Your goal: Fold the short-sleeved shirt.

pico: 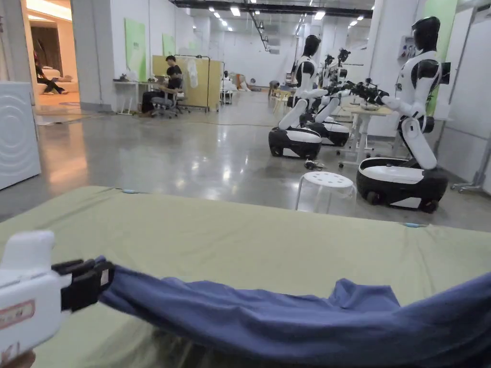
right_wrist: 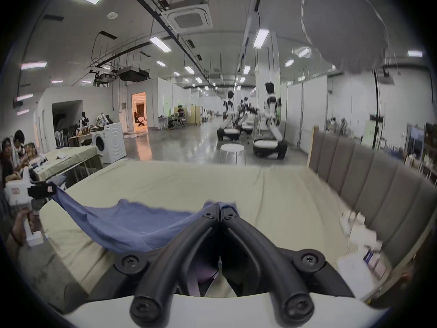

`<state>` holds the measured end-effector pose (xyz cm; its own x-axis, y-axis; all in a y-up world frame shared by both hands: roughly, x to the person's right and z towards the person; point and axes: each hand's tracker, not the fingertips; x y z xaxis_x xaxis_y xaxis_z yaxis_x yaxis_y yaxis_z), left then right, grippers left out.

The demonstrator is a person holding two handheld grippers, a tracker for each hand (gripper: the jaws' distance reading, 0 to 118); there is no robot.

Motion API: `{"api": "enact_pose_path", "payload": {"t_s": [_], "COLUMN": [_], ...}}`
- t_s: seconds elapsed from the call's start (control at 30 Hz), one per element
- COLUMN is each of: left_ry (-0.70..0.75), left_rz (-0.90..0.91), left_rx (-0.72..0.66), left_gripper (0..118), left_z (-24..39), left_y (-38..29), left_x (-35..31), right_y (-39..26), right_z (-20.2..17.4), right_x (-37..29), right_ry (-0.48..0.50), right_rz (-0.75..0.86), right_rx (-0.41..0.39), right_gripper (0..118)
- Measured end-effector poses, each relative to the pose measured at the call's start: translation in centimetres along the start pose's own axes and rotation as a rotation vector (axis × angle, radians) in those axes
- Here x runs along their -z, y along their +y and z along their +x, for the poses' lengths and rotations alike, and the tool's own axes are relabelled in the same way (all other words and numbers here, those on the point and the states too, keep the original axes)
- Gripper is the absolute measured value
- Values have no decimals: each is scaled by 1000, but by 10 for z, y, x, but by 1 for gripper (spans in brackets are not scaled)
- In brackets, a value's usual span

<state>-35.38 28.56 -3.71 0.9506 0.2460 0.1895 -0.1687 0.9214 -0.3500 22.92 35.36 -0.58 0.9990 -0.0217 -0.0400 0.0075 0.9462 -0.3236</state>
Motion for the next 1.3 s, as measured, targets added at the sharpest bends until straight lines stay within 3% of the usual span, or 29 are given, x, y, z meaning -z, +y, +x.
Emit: {"api": "enact_pose_path", "payload": {"t_s": [0.17, 0.23, 0.3, 0.4, 0.47, 0.5, 0.53, 0.57, 0.6, 0.63, 0.8, 0.97, 1.03, 1.13, 1.3], "left_ry": [26, 19, 48, 48, 40, 22, 18, 43, 23, 12, 35, 98, 96, 118, 158], "left_rz": [-182, -246, -301, -343, -353, -358, -355, -337, -324, -307, -124, -21, 11, 47, 74], "left_rx": [-25, -99, -140, -174, -185, -171, -151, -121, -114, -112, 4, 134, 185, 247, 250], "left_gripper": [6, 6, 6, 6, 8, 18, 42, 62, 77, 82, 83, 83, 83, 83, 83], "left_z": [-18, -29, -38, -42, -46, -47, -43, -40, -40, -39, -10, 52, 76, 111, 144], "left_y": [-94, -123, -144, -158, -163, -164, -164, -164, -164, -162, -139, -113, -110, -110, -116], "left_x": [-20, -20, -17, -13, -12, -13, -14, -17, -21, -26, -61, -86, -91, -93, -86], "right_y": [-95, -122, -153, -184, -197, -201, -205, -209, -213, -215, -209, -207, -206, -205, -217], "right_z": [-2, -17, -23, -21, -20, -13, -11, -10, -9, -7, -4, -6, -25, -49, -74], "right_x": [-26, -34, -39, -37, -36, -32, -31, -30, -31, -33, -59, -87, -89, -85, -66], "right_ry": [-6, -35, -38, -96, -81, -104, -110, -111, -118, -122, -107, -64, -3, -3, 89], "right_rz": [-200, -284, -334, -404, -463, -500, -524, -545, -531, -534, -390, -126, -89, -67, -89], "right_rx": [94, 123, 190, 202, 226, 222, 216, 217, 228, 239, 290, 200, 136, 26, 24], "right_gripper": [0, 0, 0, 0, 4, 19, 52, 75, 81, 79, 81, 89, 94, 94, 94]}}
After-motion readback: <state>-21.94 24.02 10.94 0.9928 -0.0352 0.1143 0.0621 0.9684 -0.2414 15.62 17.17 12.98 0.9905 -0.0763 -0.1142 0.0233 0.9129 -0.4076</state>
